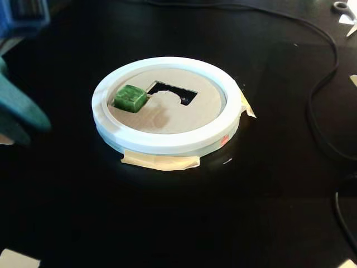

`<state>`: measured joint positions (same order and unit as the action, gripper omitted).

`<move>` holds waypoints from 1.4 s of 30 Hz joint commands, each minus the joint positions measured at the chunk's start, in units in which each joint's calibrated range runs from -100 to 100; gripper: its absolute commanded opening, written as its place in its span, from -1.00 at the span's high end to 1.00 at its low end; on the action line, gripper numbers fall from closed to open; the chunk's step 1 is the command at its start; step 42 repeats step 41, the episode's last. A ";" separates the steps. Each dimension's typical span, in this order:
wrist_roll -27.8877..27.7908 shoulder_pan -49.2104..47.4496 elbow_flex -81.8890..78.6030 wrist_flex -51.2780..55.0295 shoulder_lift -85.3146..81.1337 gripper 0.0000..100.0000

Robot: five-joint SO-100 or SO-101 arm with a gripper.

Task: Pick up the square block and drop it in corresponding square shaped hole

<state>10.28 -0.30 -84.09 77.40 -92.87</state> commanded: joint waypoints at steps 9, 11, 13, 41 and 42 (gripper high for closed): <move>-3.71 0.67 -10.63 -2.49 -4.00 -0.69; -3.71 0.67 -10.63 -2.49 -4.00 -0.69; -3.71 0.67 -10.63 -2.49 -4.00 -0.69; -3.71 0.80 -10.63 -2.49 -4.00 -0.69; -3.71 0.80 -10.63 -2.49 -4.00 -0.69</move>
